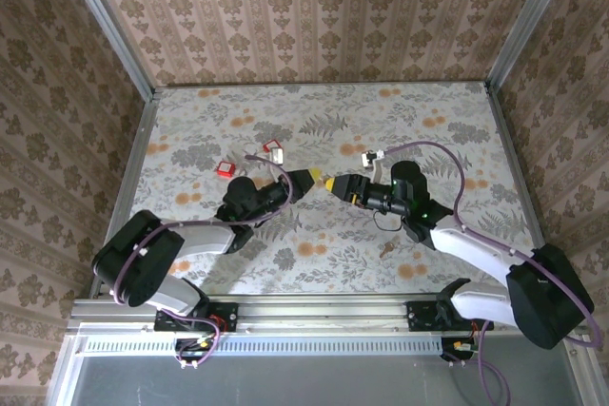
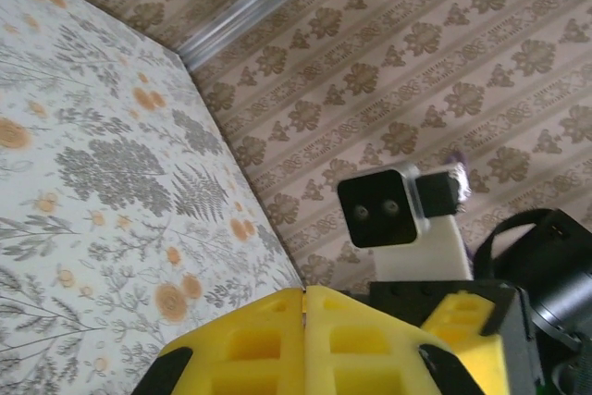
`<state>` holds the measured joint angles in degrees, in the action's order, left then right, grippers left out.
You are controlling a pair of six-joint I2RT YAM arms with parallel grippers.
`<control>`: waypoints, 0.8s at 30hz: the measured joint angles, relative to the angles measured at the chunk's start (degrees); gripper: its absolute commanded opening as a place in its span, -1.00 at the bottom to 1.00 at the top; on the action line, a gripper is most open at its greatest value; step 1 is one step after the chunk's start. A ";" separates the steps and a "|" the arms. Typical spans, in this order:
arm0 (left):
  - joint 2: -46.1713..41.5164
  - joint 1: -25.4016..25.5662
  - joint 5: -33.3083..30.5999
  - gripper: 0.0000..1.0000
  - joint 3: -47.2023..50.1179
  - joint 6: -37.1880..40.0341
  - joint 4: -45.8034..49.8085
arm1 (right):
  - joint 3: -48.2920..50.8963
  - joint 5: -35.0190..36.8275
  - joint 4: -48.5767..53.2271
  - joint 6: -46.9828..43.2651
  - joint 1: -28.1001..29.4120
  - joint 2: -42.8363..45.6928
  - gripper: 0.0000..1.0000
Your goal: Unlock with the key
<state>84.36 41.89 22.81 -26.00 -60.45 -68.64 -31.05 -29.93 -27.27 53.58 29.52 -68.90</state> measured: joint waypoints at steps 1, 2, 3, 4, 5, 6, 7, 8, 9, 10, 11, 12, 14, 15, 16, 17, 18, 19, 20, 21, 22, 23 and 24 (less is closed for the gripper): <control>0.33 0.37 0.02 -1.00 0.00 -0.02 -0.44 | 0.00 -0.31 -0.42 0.07 0.00 -0.35 0.18; 0.59 0.57 0.07 -1.00 0.00 -0.04 -0.55 | -0.02 -0.57 -0.81 0.09 0.00 -0.63 0.15; 0.96 0.87 0.11 -1.00 0.00 -0.04 -0.72 | -0.07 -0.90 -1.25 0.13 -0.02 -0.98 0.11; 1.31 0.92 0.13 -1.00 0.00 -0.07 -0.83 | -0.13 -1.36 -1.81 0.24 -0.02 -1.38 0.07; 1.55 0.96 0.13 -1.00 0.00 -0.07 -0.85 | -0.17 -1.81 -2.38 0.28 -0.02 -1.77 0.04; 1.77 1.03 0.13 -1.00 0.00 -0.15 -0.87 | -0.24 -2.19 -2.86 0.35 -0.02 -2.16 -0.01; 1.88 1.11 0.11 -1.00 0.00 -0.31 -0.81 | -0.26 -2.45 -3.21 0.37 -0.02 -2.43 -0.05; 1.90 1.14 0.13 -1.00 0.00 -0.44 -0.83 | -0.26 -2.69 -3.41 0.42 -0.02 -2.56 -0.08; 1.90 1.16 0.13 -1.00 0.00 -0.46 -0.90 | -0.26 -2.95 -3.63 0.46 -0.04 -2.64 -0.13; 1.90 1.16 0.13 -1.00 0.00 -0.50 -0.96 | -0.26 -3.17 -3.91 0.46 -0.13 -2.71 -0.17; 1.90 1.16 0.15 -1.00 0.00 -0.50 -0.96 | -0.24 -3.37 -4.37 0.46 -0.20 -2.80 -0.19; 1.90 1.16 0.13 -1.00 0.00 -0.63 -1.01 | -0.24 -3.54 -4.90 0.48 -0.28 -2.97 -0.21; 1.90 1.16 0.13 -1.00 -0.02 -0.74 -1.20 | -0.22 -3.80 -6.01 0.48 -0.42 -3.54 -0.30; 1.90 1.16 0.15 -1.00 -0.02 -0.85 -1.18 | -0.22 -3.96 -6.34 0.52 -0.48 -3.91 -0.31; 1.90 1.16 0.17 -1.00 -0.02 -0.87 -1.05 | -0.22 -4.02 -6.67 0.48 -0.52 -4.28 -0.32; 1.90 1.16 0.20 -1.00 -0.02 -0.87 -0.92 | -0.22 -4.22 -6.97 0.44 -0.57 -4.61 -0.33; 1.90 1.16 0.20 -1.00 -0.11 -0.87 -0.72 | -0.22 -4.48 -7.37 0.44 -0.66 -4.98 -0.32; 1.90 1.16 0.17 -1.00 -0.28 -0.87 -0.39 | -0.17 -4.66 -7.82 0.44 -0.74 -5.27 -0.35; 1.90 1.16 0.26 -1.00 -0.50 -0.90 -0.09 | -0.07 -4.87 -8.61 0.44 -0.94 -5.57 -0.38; 1.90 1.16 0.48 -1.00 -0.72 -0.90 0.09 | -0.07 -5.03 -9.03 0.42 -1.01 -5.81 -0.40; 1.90 1.16 0.74 -1.00 -0.96 -0.90 0.24 | -0.07 -5.22 -9.53 0.44 -1.05 -6.05 -0.44; 1.90 1.16 1.03 -1.00 -1.31 -0.87 0.59 | -0.04 -5.33 -9.94 0.44 -1.14 -6.27 -0.47; 1.90 1.16 1.25 -1.00 -1.68 -0.87 1.07 | -0.04 -5.49 -10.27 0.44 -1.22 -6.51 -0.47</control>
<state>86.26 43.05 24.05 -27.68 -61.32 -67.57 -31.09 -35.42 -37.54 54.02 28.29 -75.42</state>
